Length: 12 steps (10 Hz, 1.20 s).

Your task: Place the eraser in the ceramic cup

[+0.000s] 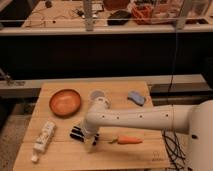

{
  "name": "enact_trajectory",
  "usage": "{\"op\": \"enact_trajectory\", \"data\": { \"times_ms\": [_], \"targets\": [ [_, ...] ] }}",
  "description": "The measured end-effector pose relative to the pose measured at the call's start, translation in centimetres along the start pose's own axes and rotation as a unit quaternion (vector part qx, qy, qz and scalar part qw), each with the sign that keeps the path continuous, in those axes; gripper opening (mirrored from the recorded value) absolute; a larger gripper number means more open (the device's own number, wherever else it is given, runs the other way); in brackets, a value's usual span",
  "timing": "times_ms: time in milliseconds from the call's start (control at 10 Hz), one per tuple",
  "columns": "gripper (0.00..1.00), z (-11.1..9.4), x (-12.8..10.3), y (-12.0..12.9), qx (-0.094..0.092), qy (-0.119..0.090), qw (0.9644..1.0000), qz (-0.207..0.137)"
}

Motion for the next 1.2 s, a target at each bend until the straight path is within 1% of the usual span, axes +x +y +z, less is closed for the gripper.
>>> {"op": "enact_trajectory", "data": {
  "times_ms": [1200],
  "targets": [
    [0.8, 1.1, -0.1, -0.3, -0.008, 0.005, 1.0, -0.002]
  ]
}}
